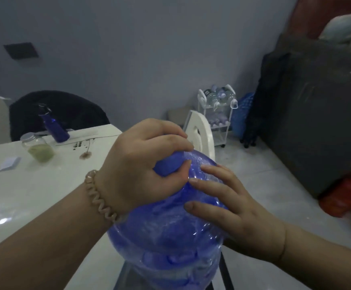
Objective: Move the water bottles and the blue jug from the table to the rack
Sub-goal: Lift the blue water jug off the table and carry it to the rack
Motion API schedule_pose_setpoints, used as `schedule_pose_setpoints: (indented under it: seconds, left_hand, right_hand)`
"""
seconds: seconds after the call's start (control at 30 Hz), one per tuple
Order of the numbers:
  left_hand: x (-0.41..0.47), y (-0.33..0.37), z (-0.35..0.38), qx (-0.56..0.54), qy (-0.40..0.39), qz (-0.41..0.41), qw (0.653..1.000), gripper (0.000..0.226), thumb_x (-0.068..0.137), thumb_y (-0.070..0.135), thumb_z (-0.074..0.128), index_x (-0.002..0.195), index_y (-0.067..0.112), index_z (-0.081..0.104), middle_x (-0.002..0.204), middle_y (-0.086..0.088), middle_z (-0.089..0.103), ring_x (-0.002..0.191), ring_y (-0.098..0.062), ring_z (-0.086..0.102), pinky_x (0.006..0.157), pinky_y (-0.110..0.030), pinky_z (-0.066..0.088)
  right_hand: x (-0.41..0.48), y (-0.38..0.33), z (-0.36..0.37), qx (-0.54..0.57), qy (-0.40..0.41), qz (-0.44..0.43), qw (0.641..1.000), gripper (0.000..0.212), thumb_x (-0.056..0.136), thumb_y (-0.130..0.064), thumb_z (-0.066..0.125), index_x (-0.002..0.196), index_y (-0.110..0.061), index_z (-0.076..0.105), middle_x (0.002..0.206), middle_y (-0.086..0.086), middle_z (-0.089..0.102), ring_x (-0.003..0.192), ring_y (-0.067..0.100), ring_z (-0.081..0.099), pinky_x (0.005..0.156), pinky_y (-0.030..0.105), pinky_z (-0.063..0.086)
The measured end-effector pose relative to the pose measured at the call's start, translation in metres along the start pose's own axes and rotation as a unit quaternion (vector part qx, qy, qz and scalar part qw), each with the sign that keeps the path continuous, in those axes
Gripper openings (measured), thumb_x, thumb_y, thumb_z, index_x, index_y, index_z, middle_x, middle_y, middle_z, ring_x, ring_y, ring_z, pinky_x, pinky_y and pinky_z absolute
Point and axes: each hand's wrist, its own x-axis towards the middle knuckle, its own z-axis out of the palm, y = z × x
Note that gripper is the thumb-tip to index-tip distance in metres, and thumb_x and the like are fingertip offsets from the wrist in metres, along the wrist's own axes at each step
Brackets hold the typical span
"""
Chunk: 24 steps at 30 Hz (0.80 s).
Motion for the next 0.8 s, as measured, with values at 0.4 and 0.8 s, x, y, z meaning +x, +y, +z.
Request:
schedule_pose_setpoints:
  seconds: [0.4,0.8]
  left_hand:
    - [0.121,0.104,0.185,-0.006,0.001,-0.012,1.000,0.017,0.070,0.010,0.075,0.085,0.004,0.071,0.092,-0.008,0.066,0.084,-0.017,0.064,0.073,-0.031,0.053]
    - [0.209,0.115,0.310,-0.063,0.023,0.004,0.998,0.017,0.071,0.008,0.075,0.087,0.002,0.071,0.092,-0.011,0.065,0.082,-0.020,0.064,0.075,-0.033,0.052]
  right_hand:
    - [-0.152,0.135,-0.132,0.019,0.015,0.002,1.000,0.045,0.087,-0.035,0.067,0.127,-0.024,0.046,0.139,0.005,0.039,0.133,0.036,0.035,0.095,0.060,0.039]
    - [-0.214,0.244,-0.216,-0.048,-0.030,0.023,0.998,0.028,0.098,-0.031,0.047,0.125,-0.021,0.047,0.136,0.006,0.040,0.129,0.038,0.037,0.094,0.062,0.039]
